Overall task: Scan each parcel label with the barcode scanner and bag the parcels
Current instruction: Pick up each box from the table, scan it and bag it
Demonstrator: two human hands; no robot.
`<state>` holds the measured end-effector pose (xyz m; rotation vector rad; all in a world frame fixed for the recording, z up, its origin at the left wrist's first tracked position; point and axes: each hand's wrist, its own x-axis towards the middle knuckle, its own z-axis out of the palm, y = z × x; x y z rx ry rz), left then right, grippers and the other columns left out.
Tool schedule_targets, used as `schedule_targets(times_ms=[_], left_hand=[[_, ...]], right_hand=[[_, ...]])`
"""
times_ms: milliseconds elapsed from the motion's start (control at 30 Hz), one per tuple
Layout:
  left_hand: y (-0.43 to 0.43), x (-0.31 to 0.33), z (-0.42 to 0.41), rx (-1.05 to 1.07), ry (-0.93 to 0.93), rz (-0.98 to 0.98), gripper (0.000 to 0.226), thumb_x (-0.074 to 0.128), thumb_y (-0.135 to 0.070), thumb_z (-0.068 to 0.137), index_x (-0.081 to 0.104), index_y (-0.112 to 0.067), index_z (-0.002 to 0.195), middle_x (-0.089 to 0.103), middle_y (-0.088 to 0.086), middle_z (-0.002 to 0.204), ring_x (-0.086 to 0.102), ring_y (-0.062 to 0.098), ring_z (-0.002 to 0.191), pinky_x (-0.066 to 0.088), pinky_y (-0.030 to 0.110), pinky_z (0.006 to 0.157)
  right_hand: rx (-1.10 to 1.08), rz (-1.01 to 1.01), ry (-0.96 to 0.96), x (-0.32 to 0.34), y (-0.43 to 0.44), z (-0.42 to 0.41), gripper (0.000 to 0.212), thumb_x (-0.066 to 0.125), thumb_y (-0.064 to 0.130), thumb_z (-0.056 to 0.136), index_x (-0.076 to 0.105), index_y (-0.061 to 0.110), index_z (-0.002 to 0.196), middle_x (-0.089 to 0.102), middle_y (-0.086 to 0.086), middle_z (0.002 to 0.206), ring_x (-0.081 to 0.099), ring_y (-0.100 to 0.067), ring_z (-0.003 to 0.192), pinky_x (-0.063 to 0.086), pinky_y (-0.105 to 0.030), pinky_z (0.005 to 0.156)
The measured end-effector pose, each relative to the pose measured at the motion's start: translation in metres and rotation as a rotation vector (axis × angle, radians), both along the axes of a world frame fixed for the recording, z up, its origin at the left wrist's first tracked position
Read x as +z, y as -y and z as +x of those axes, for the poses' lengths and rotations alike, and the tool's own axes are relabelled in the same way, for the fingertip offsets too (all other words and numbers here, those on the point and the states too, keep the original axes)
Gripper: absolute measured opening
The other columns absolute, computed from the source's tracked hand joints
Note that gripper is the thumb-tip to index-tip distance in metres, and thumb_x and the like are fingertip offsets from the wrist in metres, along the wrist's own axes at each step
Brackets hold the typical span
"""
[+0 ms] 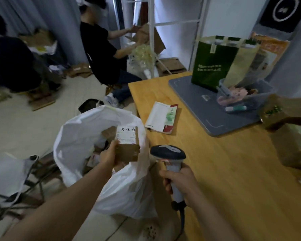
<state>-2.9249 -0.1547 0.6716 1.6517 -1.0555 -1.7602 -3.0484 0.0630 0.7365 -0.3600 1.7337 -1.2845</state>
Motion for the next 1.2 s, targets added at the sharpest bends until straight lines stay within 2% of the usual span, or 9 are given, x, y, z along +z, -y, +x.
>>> schedule_targets(times_ms=[100,200,267,367,467,634,834,1034,1200], left_hand=[[0.04,-0.029,0.024,0.084,0.053,0.015,0.059,0.064,-0.049,0.083,0.055,-0.007,0.124,0.065,0.013,0.117,0.066,0.029,0.095,0.055,0.031,0.058],[0.086,-0.073,0.027,0.069,0.116,0.032,0.098,0.072,-0.073,0.06,0.051,-0.01,0.132,0.06,0.011,0.128,0.062,0.032,0.108,0.053,0.042,0.089],[0.081,-0.046,0.007,-0.005,0.157,0.011,0.114,0.071,-0.08,0.051,0.042,-0.016,0.141,0.051,0.011,0.138,0.055,0.034,0.119,0.048,0.041,0.097],[0.07,-0.022,-0.041,-0.222,0.264,-0.166,0.087,0.06,-0.063,0.08,0.031,-0.017,0.149,0.036,0.016,0.148,0.04,0.037,0.131,0.038,0.024,0.099],[0.052,-0.006,-0.105,-0.374,0.316,-0.354,0.083,0.046,-0.067,0.086,0.031,-0.016,0.149,0.026,0.015,0.155,0.027,0.036,0.14,0.03,0.05,0.112],[-0.015,0.018,-0.211,-0.76,0.191,-0.744,0.066,0.052,-0.044,0.094,0.03,-0.016,0.149,0.021,0.008,0.157,0.02,0.028,0.143,0.028,0.046,0.115],[-0.108,0.043,-0.321,-1.222,0.067,-0.908,0.071,0.058,-0.038,0.093,0.026,-0.011,0.15,0.028,0.012,0.153,0.026,0.028,0.14,0.029,0.039,0.11],[-0.169,0.054,-0.425,-1.428,0.077,-0.995,0.072,0.064,-0.034,0.089,0.031,-0.004,0.146,0.038,0.015,0.147,0.035,0.029,0.136,0.032,0.037,0.108],[-0.202,0.058,-0.521,-1.405,0.16,-1.1,0.066,0.065,-0.035,0.083,0.042,-0.004,0.136,0.046,0.019,0.136,0.041,0.034,0.128,0.035,0.045,0.107]], right_hand=[[0.002,0.036,-0.002,-0.002,0.021,0.003,0.013,0.071,0.006,0.081,0.061,0.005,0.089,0.062,-0.008,0.057,0.055,-0.019,0.047,0.047,-0.027,0.047],[-0.033,0.069,-0.007,-0.002,0.038,-0.007,0.012,0.071,0.006,0.081,0.061,0.004,0.087,0.062,-0.009,0.057,0.055,-0.02,0.048,0.047,-0.028,0.048],[-0.098,0.078,0.011,-0.003,0.047,-0.017,0.011,0.07,0.004,0.081,0.059,0.002,0.081,0.059,-0.009,0.054,0.053,-0.019,0.044,0.045,-0.027,0.046],[-0.237,0.059,0.083,-0.002,0.053,-0.035,0.015,0.069,0.002,0.081,0.057,0.002,0.074,0.056,-0.01,0.052,0.05,-0.017,0.041,0.042,-0.024,0.042],[-0.405,-0.005,0.153,0.003,0.048,-0.057,0.011,0.07,0.001,0.081,0.059,0.003,0.078,0.056,-0.011,0.054,0.048,-0.019,0.042,0.04,-0.025,0.043],[-0.767,-0.156,0.28,0.012,0.003,-0.105,0.006,0.068,0.005,0.082,0.062,0.003,0.081,0.054,-0.009,0.058,0.047,-0.017,0.042,0.041,-0.025,0.042],[-1.108,-0.352,0.335,0.042,-0.072,-0.172,0.012,0.059,0.01,0.09,0.057,0.01,0.078,0.053,-0.003,0.057,0.047,-0.011,0.041,0.041,-0.02,0.038],[-1.252,-0.523,0.329,0.064,-0.127,-0.236,0.012,0.057,0.01,0.09,0.053,0.012,0.078,0.05,-0.001,0.053,0.045,-0.009,0.039,0.039,-0.017,0.037],[-1.246,-0.407,0.321,0.042,-0.135,-0.274,0.009,0.064,0.005,0.082,0.059,0.008,0.076,0.055,-0.006,0.056,0.05,-0.012,0.041,0.042,-0.019,0.039]])
